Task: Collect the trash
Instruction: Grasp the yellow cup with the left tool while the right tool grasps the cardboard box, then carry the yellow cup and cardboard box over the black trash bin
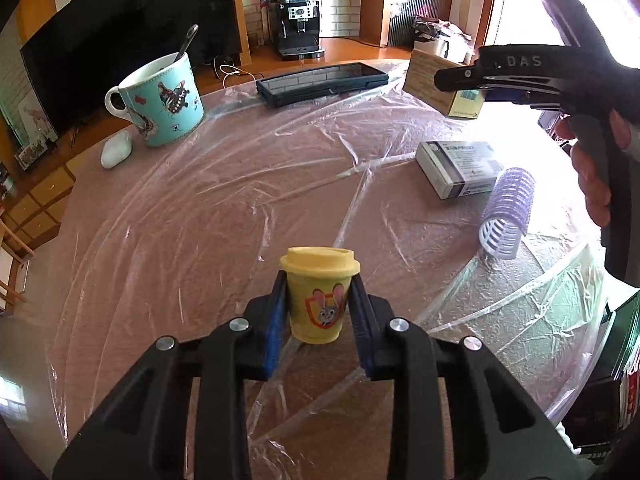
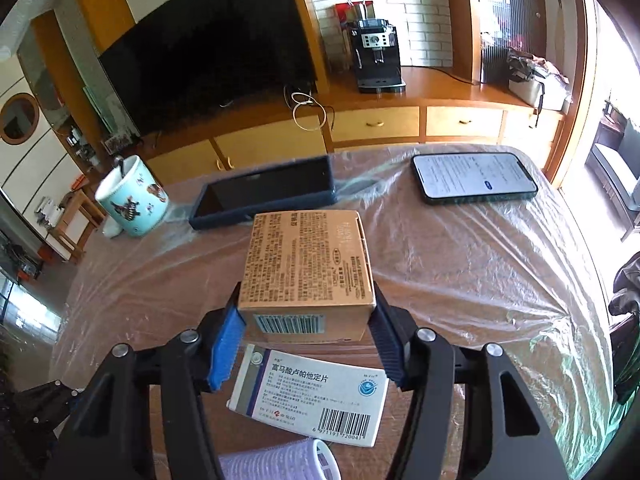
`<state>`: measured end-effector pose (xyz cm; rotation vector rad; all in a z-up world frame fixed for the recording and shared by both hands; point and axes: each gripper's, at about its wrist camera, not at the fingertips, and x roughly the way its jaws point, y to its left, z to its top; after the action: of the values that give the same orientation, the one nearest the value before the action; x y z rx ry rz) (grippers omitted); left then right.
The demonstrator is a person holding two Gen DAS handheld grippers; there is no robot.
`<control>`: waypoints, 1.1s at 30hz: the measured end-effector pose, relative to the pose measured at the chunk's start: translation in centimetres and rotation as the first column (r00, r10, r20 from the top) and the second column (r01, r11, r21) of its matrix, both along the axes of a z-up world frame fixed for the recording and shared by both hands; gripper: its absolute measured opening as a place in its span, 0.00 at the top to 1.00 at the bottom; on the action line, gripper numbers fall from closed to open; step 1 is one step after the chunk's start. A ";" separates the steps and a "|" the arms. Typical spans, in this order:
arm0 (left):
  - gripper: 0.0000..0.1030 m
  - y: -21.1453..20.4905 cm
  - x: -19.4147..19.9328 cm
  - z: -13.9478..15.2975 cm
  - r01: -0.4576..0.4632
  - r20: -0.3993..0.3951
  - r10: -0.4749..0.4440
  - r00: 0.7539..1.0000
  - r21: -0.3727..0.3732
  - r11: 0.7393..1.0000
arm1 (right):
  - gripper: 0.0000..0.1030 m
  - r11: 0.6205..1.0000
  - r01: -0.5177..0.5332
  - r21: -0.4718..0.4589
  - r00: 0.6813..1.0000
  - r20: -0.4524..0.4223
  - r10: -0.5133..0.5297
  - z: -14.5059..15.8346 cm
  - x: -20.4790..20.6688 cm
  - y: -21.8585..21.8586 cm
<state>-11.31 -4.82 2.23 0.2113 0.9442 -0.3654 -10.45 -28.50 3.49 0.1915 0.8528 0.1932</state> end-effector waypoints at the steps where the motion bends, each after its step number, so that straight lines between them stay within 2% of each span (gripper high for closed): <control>1: 0.69 0.0 -0.1 0.1 -0.002 0.003 0.002 1.000 -0.003 1.000 | 0.44 1.000 -0.010 0.010 1.000 0.009 0.010 0.3 -0.5 -0.1; 12: 0.69 0.4 -0.9 0.5 -0.003 -0.005 0.002 1.000 -0.045 0.999 | 0.44 0.993 -0.089 0.075 0.992 0.091 0.082 2.8 -6.8 -0.8; 19: 0.69 0.8 -2.3 1.3 -0.010 0.012 0.011 1.000 -0.075 0.997 | 0.44 0.985 -0.162 0.056 0.977 0.152 0.152 4.0 -11.7 0.0; 33: 0.69 0.9 -5.3 3.0 0.003 0.045 0.002 0.999 -0.125 0.992 | 0.44 0.967 -0.238 0.089 0.961 0.166 0.221 3.4 -17.8 -0.4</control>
<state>-16.61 -3.90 5.26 0.1049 0.8738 -0.4175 -28.25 -28.89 6.86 0.1763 0.7089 0.4674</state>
